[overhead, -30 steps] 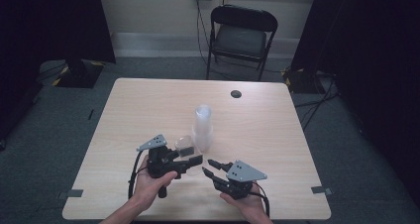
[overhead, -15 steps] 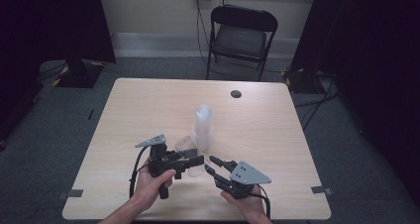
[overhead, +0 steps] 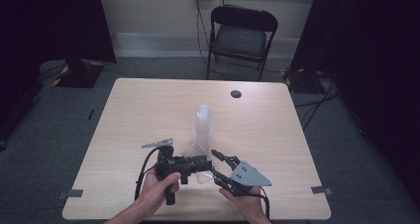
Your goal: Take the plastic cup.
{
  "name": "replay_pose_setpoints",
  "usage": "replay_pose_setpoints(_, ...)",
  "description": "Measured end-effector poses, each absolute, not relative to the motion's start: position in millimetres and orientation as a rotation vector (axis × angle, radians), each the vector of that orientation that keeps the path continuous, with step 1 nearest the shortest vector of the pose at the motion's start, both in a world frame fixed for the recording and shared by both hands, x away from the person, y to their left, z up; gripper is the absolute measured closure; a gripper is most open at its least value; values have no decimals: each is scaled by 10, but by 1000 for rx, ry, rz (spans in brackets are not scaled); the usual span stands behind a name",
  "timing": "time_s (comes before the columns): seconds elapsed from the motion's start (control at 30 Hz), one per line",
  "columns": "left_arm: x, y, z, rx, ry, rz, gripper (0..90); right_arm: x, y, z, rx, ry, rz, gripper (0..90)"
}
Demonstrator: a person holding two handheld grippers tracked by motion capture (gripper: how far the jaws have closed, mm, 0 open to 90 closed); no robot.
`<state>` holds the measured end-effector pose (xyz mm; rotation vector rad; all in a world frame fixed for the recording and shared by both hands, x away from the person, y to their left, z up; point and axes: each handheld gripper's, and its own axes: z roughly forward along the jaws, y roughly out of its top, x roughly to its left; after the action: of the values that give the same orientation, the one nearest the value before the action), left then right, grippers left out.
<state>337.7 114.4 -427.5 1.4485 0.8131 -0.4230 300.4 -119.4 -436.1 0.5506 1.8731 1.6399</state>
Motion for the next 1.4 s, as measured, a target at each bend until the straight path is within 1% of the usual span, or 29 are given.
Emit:
replay_pose_setpoints(0.1, 3362, 1105, -4278, 1441, 800, -457, 400, 2985, -1195, -4338, 532, 1848, 1661, 621)
replay_pose_setpoints(0.33, 3358, 1084, -4294, 1438, 790, -462, 392, 2961, -1172, -4334, 530, 1826, 1654, 626)
replay_pose_setpoints(0.4, 3358, 1099, -4287, 1435, 796, -441, 392, 2959, -1169, -4334, 525, 1821, 1644, 659)
replay_pose_setpoints(0.43, 3364, 1110, -4281, 1436, 791, -426, 391, 2960, -1180, -4335, 538, 1796, 1653, 711)
replay_pose_setpoints(0.47, 3369, 1117, -4279, 1437, 790, -424, 391, 2960, -1180, -4335, 538, 1796, 1653, 711)
replay_pose_setpoints(0.5, 3375, 1120, -4285, 1432, 794, -425, 387, 2954, -1186, -4331, 534, 1794, 1651, 749)
replay_pose_setpoints(0.6, 3384, 1111, -4316, 1425, 797, -443, 379, 2947, -1190, -4333, 535, 1788, 1655, 756)
replay_pose_setpoints(0.67, 3383, 1101, -4323, 1434, 789, -434, 356, 2939, -1188, -4342, 535, 1789, 1633, 762)
replay_pose_setpoints(0.7, 3379, 1100, -4318, 1429, 791, -435, 343, 2932, -1189, -4350, 538, 1780, 1634, 781)
replay_pose_setpoints(0.9, 3360, 1111, -4294, 1431, 781, -396, 309, 2926, -1201, -4344, 532, 1772, 1640, 800)
replay_pose_setpoints(1.03, 3380, 1143, -4287, 1431, 772, -346, 237, 2929, -1204, -4352, 541, 1794, 1628, 821)
replay_pose_setpoints(1.17, 3405, 1174, -4281, 1427, 781, -333, 204, 2930, -1201, -4355, 541, 1800, 1624, 829)
replay_pose_setpoints(1.4, 3426, 1201, -4282, 1423, 775, -316, 188, 2918, -1191, -4358, 539, 1809, 1613, 846)
